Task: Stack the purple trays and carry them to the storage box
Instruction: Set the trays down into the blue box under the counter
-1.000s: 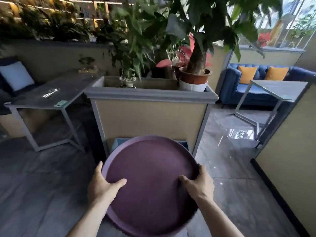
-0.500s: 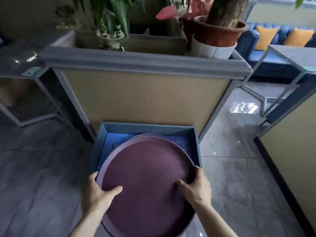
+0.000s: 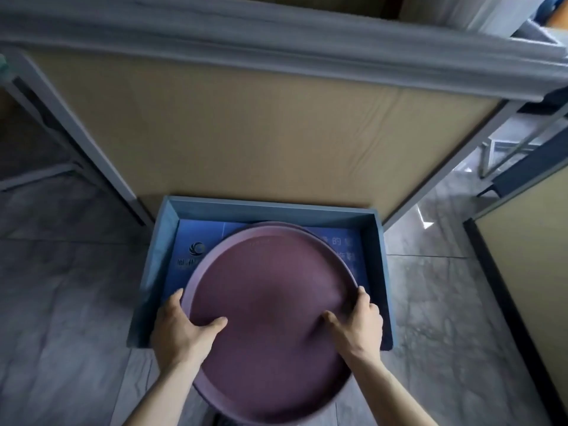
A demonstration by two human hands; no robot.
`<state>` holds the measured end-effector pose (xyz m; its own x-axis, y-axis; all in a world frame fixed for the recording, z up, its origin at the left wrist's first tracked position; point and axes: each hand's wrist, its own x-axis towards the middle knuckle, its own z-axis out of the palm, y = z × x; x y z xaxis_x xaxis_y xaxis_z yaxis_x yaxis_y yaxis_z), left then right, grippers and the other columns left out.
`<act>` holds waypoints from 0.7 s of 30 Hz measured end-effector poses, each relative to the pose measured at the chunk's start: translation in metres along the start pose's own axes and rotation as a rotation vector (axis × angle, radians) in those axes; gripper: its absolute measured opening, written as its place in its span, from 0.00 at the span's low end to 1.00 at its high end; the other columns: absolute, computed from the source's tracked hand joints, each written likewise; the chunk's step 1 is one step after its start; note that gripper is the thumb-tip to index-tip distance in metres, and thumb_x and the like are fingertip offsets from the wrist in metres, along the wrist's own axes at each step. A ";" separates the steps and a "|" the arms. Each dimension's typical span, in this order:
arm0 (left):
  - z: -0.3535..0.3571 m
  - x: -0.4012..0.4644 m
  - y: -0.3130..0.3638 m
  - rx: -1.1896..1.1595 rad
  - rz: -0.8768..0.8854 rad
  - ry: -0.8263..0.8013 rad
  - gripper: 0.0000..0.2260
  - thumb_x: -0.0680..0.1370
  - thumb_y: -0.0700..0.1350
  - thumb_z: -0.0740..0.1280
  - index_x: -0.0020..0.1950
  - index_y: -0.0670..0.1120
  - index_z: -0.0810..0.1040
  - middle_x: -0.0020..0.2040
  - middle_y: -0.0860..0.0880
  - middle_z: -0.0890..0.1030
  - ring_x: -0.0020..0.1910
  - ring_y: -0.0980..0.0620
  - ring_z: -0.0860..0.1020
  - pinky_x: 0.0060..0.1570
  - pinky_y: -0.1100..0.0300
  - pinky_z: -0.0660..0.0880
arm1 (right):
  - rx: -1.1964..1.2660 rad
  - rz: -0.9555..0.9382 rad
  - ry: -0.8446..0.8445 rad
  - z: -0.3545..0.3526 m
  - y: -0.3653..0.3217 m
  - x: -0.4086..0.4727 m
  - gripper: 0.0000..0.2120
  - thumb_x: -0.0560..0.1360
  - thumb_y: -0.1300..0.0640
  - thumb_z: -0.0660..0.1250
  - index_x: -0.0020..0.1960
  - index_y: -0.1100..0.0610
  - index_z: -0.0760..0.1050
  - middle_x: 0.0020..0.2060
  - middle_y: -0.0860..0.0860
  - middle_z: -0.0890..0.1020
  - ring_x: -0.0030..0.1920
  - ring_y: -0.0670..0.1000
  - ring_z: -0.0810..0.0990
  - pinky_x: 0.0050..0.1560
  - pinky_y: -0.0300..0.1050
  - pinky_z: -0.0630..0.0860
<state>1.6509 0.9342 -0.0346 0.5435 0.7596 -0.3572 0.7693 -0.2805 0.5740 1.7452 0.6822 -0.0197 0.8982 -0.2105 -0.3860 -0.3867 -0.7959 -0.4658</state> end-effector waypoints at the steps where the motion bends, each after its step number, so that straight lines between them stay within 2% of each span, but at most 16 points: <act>1: 0.003 0.003 0.001 0.052 0.001 0.007 0.49 0.58 0.53 0.84 0.74 0.44 0.68 0.70 0.39 0.74 0.68 0.36 0.72 0.65 0.41 0.68 | -0.016 0.007 0.001 0.003 -0.001 0.003 0.45 0.69 0.50 0.76 0.78 0.58 0.56 0.64 0.63 0.72 0.65 0.64 0.69 0.64 0.54 0.67; 6: 0.014 0.014 0.008 0.150 0.009 0.027 0.48 0.60 0.54 0.83 0.75 0.47 0.67 0.70 0.41 0.75 0.69 0.36 0.68 0.67 0.39 0.65 | -0.042 0.053 -0.013 0.012 -0.006 0.018 0.44 0.70 0.49 0.75 0.77 0.58 0.55 0.64 0.64 0.71 0.65 0.65 0.67 0.64 0.54 0.66; 15: 0.033 0.023 0.009 0.057 0.000 0.111 0.46 0.60 0.50 0.84 0.73 0.41 0.68 0.69 0.36 0.75 0.71 0.35 0.66 0.70 0.39 0.65 | -0.062 0.060 0.002 0.019 -0.014 0.034 0.45 0.71 0.45 0.73 0.78 0.59 0.53 0.67 0.63 0.70 0.69 0.63 0.66 0.68 0.54 0.65; 21: 0.044 0.020 0.011 0.040 0.027 0.098 0.53 0.59 0.53 0.84 0.77 0.42 0.61 0.72 0.36 0.69 0.73 0.35 0.61 0.71 0.39 0.62 | -0.099 0.012 0.040 0.026 -0.012 0.039 0.47 0.70 0.43 0.73 0.78 0.60 0.52 0.67 0.62 0.70 0.68 0.62 0.65 0.68 0.53 0.64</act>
<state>1.6848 0.9202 -0.0677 0.5306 0.8045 -0.2671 0.7686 -0.3237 0.5519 1.7798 0.6988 -0.0499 0.9020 -0.2411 -0.3582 -0.3766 -0.8451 -0.3795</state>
